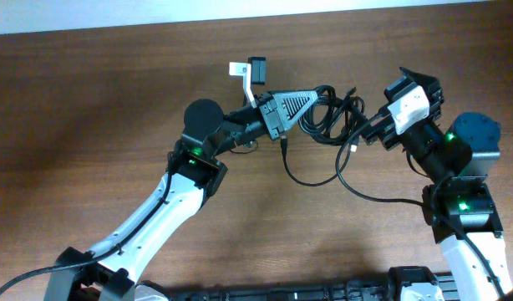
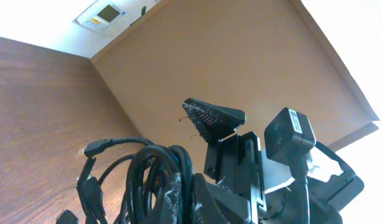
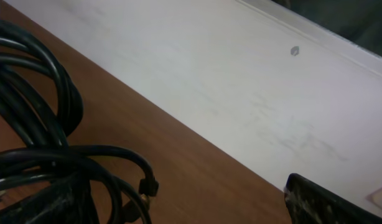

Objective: Untangle cables

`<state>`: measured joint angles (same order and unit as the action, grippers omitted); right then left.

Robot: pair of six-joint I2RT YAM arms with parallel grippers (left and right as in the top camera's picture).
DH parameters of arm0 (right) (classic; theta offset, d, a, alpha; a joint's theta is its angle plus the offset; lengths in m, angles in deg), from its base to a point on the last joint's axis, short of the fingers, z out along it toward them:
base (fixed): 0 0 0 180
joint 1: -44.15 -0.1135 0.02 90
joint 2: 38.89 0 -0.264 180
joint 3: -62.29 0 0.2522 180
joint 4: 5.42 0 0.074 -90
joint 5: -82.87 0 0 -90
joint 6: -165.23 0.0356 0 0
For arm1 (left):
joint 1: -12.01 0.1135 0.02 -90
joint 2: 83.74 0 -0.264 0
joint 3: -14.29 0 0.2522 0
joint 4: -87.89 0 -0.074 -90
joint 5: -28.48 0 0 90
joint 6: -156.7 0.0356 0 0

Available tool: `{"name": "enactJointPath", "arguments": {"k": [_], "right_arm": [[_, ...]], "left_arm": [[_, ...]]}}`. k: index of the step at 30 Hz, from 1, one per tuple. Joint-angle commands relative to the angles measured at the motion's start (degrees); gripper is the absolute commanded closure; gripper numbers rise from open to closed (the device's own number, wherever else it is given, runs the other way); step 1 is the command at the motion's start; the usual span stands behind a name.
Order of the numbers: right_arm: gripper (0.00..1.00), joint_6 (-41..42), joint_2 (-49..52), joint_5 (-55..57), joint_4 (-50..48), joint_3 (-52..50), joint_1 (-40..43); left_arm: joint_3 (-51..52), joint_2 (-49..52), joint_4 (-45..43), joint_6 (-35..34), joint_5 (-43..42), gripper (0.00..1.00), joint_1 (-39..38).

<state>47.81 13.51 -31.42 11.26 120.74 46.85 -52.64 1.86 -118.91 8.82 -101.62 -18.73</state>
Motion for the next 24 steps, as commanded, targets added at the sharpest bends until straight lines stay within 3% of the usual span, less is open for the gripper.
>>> {"name": "enactJointPath", "arguments": {"k": [1, 24], "right_arm": [[0.01, -0.2, 0.3, 1.0, -0.6, 0.6, 0.3], [0.01, -0.2, 1.7, -3.8, -1.4, 0.6, 0.3]], "left_arm": [[-1.3, -1.1, -1.0, 0.5, -1.2, 1.00, -0.6], [-1.3, -1.1, -3.2, 0.0, -1.1, 1.00, -3.9]]}}
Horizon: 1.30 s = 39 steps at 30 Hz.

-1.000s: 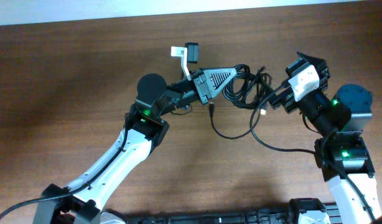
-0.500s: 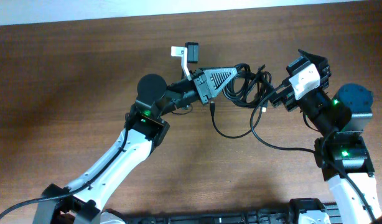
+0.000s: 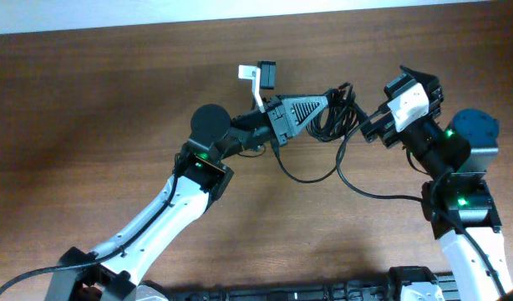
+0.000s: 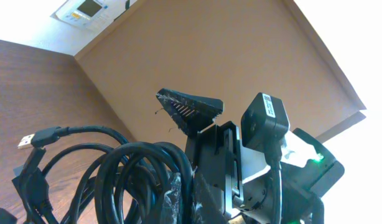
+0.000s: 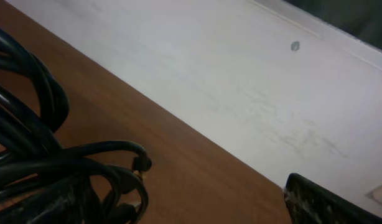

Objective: Untangle cables

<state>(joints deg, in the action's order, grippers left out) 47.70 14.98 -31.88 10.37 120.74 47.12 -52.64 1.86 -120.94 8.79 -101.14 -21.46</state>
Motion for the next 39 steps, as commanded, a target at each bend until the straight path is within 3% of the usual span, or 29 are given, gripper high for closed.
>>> {"name": "enactJointPath", "arguments": {"k": [1, 39], "right_arm": [[0.01, -0.1, 0.3, -3.3, -0.5, 0.6, 0.0], [0.00, 0.1, 6.3, -10.8, -7.4, 0.7, 0.0]], "left_arm": [[-1.3, -1.1, -1.6, 0.0, -1.6, 1.00, -1.3], [-1.3, -1.1, -4.3, -0.2, -1.6, 1.00, -3.1]]}}
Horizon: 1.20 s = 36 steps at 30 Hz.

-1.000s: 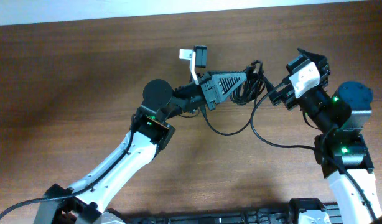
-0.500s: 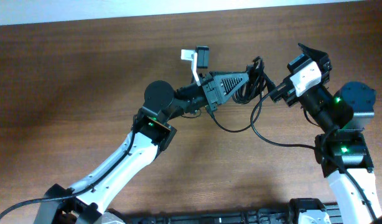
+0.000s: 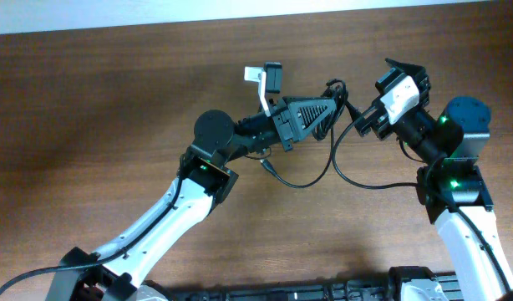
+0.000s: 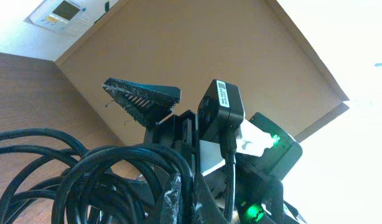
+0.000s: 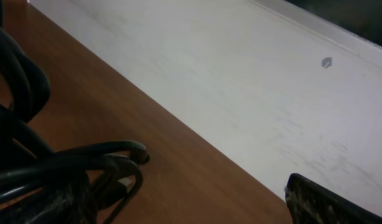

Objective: Untangle cables

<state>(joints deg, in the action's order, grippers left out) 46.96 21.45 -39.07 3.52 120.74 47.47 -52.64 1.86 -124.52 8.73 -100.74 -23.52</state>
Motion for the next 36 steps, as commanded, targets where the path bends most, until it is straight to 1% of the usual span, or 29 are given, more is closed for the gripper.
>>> {"name": "enactJointPath", "arguments": {"k": [1, 6, 10, 13, 15, 18, 23, 25, 26, 28, 31, 33, 35, 36], "right_arm": [[0.00, 0.9, -0.1, -3.6, -0.5, 0.7, -0.3], [0.01, 1.8, -0.1, -3.5, 0.8, 0.7, -0.3], [0.01, 2.5, -1.0, -2.9, 4.7, 0.7, -0.3], [0.01, 9.4, -2.2, 2.4, 5.9, 0.7, -0.3], [0.00, 18.9, -3.9, 5.7, 7.3, 0.7, -0.3], [0.01, 28.7, -5.5, 5.7, 9.5, 0.7, -0.3], [0.01, 48.4, -7.6, 5.5, 13.9, 0.7, -0.3], [0.01, 53.4, -8.3, 2.5, 14.1, 0.7, -0.3], [0.01, 54.4, -8.6, 0.0, 13.8, 0.7, -0.3], [0.01, 57.5, -9.2, -7.9, 13.4, 0.7, -0.3], [0.01, 59.3, -9.4, -14.0, 11.1, 0.7, -0.3], [0.06, 63.5, -9.4, -14.6, 10.4, 0.7, -0.3], [0.08, 68.5, -9.4, -14.6, 10.4, 0.7, -0.3], [0.11, 70.7, -9.4, -14.6, 10.4, 0.7, -0.3]], "left_arm": [[-1.3, -1.1, -0.8, -0.1, -1.9, 1.00, -1.1], [-1.3, -1.1, -0.8, 0.0, -1.9, 1.00, -1.0], [-1.3, -1.1, -0.5, 3.5, -3.3, 1.00, 1.7], [-1.3, -1.1, -0.5, 9.2, -7.7, 1.00, 5.4], [-1.3, -1.1, -0.5, 18.8, -15.0, 1.00, 8.5], [-1.3, -1.1, -0.5, 25.5, -20.1, 1.00, 9.6], [-1.3, -1.1, -0.2, 42.0, -27.7, 1.00, 9.6], [-1.3, -1.1, 0.9, 45.2, -27.9, 1.00, 9.6], [-1.3, -1.1, 1.6, 47.1, -27.9, 1.00, 9.6], [-1.3, -1.1, 2.5, 51.2, -28.1, 1.00, 9.6], [-1.3, -1.1, 2.5, 56.2, -28.0, 1.00, 9.6], [-1.3, -1.1, 2.6, 57.8, -26.8, 1.00, 9.6], [-1.3, -1.1, 2.6, 57.8, -23.8, 1.00, 9.6], [-1.3, -1.1, 2.7, 57.8, -22.2, 1.00, 9.6]]}}
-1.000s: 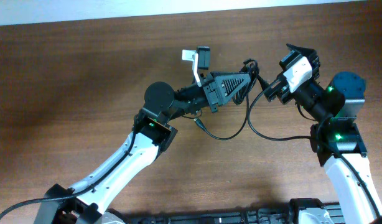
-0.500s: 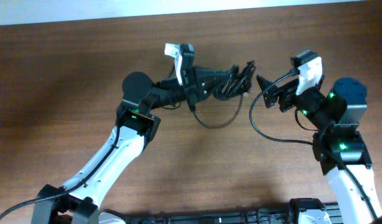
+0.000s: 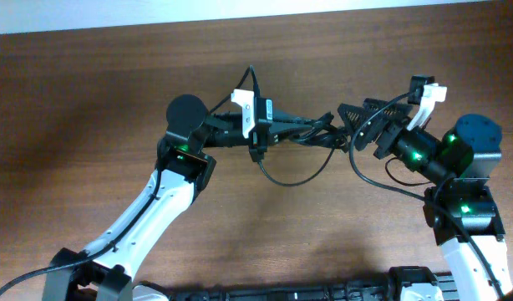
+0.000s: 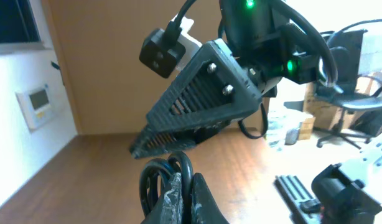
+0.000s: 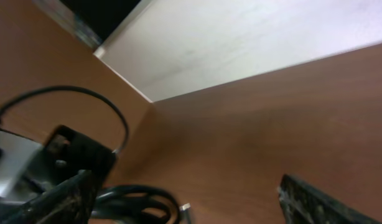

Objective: Untangle cables

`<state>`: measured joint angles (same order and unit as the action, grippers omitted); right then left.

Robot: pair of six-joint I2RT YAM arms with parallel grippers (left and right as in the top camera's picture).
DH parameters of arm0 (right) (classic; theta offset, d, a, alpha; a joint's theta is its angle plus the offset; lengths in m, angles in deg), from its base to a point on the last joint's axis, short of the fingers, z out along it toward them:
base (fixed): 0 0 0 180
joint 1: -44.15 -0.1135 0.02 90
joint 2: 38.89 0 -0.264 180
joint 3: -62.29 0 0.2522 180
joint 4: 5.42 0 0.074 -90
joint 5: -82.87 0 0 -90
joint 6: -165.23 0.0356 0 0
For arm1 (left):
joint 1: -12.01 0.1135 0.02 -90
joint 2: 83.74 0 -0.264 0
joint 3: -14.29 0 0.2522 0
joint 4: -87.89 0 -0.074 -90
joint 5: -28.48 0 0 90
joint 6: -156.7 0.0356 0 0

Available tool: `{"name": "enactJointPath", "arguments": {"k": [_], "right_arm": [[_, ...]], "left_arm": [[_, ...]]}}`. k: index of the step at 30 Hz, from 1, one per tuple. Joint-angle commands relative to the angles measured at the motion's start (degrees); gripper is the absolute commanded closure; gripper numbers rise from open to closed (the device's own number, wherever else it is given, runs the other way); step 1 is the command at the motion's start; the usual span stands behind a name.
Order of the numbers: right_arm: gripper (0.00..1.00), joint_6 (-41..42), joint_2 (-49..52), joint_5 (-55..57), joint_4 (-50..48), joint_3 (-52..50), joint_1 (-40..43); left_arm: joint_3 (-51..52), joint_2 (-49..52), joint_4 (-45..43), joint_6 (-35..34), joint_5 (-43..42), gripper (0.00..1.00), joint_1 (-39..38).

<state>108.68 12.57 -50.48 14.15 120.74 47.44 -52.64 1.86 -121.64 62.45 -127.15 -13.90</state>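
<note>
The black cable bundle hangs off the table as a narrow clump, and my left gripper is shut on it. In the left wrist view the fingers pinch the cable loops. One slack loop droops below the left gripper, and another strand runs down toward the right arm. My right gripper faces the bundle's right end with its jaws wide open. In the right wrist view cable loops and a metal plug tip lie by its left finger. The other finger stands far off.
Brown wooden table with its far edge against a white wall. The left arm crosses the table's middle from the front. The right arm stands at the right edge.
The left wrist has rolled onto its side and sits further left. The bundle is now drawn out thin between the grippers. The right gripper has turned its open jaws toward the bundle.
At first the left gripper held the coiled bundle at mid-table, with the right gripper open beside it. In the two later moments both sat further toward the far edge, bundle still held. Now the left wrist is rolled and the bundle stretched thin.
</note>
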Motion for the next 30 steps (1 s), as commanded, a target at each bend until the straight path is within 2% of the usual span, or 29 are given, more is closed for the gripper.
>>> {"name": "enactJointPath", "arguments": {"k": [1, 7, 8, 15, 16, 18, 23, 30], "right_arm": [[0.16, 10.9, -0.5, -3.2, -0.2, 0.7, -0.2], [0.16, 15.3, -0.5, -3.0, 0.5, 0.7, 0.2], [0.16, 16.2, -0.5, -3.0, 0.9, 0.7, 0.2], [0.17, 23.3, 0.5, -3.0, 4.1, 0.6, 0.2], [0.21, 24.2, 0.7, -3.0, 4.1, 0.6, 0.2], [0.37, 24.3, 1.0, -3.0, 4.2, 0.6, 0.1], [0.40, 24.5, 1.4, -3.0, 5.6, 0.6, 0.1], [0.43, 24.5, 1.4, -2.6, 5.6, 0.6, 0.1]], "left_arm": [[-1.3, -1.1, 0.7, 4.1, 6.7, 1.00, -0.1], [-1.3, -1.1, 8.5, 4.1, 24.0, 1.00, 0.0], [-1.3, -1.1, 8.4, 4.1, 24.6, 1.00, 0.0], [-1.3, -1.1, 7.6, 4.1, 22.8, 1.00, -0.6], [-1.3, -1.1, 7.1, 4.1, 21.2, 1.00, -0.7], [-1.3, -1.1, 6.3, 4.1, 19.5, 1.00, -0.7], [-1.3, -1.1, 5.3, 4.2, 17.8, 1.00, -1.4], [-1.3, -1.1, 5.2, 10.4, 17.8, 1.00, -5.5]]}}
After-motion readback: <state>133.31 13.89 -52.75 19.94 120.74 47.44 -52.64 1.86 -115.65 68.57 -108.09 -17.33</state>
